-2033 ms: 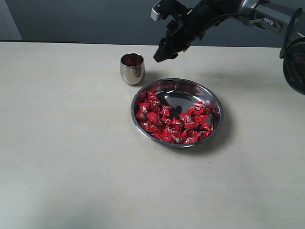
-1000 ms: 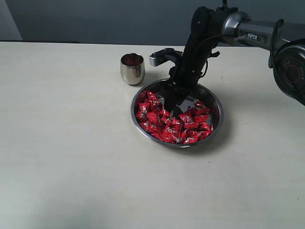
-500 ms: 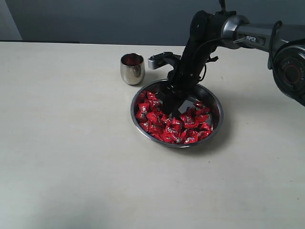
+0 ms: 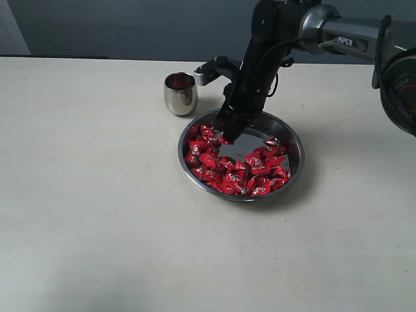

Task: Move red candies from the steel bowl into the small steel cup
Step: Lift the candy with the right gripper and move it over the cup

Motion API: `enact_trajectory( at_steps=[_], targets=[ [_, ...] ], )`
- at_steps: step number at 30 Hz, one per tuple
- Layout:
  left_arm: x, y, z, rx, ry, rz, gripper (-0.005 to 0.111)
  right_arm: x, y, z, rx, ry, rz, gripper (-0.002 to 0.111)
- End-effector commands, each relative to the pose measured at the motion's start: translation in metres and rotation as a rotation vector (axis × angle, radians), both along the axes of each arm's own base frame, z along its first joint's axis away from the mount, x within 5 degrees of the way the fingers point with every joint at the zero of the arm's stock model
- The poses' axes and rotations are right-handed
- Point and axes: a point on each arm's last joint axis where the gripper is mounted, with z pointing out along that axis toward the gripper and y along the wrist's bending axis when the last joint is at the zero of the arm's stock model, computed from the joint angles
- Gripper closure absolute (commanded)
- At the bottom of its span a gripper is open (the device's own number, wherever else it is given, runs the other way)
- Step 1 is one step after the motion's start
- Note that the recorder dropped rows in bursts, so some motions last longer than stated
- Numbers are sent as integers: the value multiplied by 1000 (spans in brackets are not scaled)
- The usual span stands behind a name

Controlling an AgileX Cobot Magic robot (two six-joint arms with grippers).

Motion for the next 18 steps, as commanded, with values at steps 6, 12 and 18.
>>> enact_trajectory(
  at_steps=[6, 12, 18],
  targets=[
    [0, -1, 1, -7, -12, -10, 106, 39, 11, 34, 192, -505, -72, 109],
    [0, -1, 1, -7, -12, -10, 106, 47, 16, 42, 243, -659, 26, 109],
    [0, -1, 1, -7, -12, -10, 106, 45, 26, 42, 347, -665, 86, 109]
  ],
)
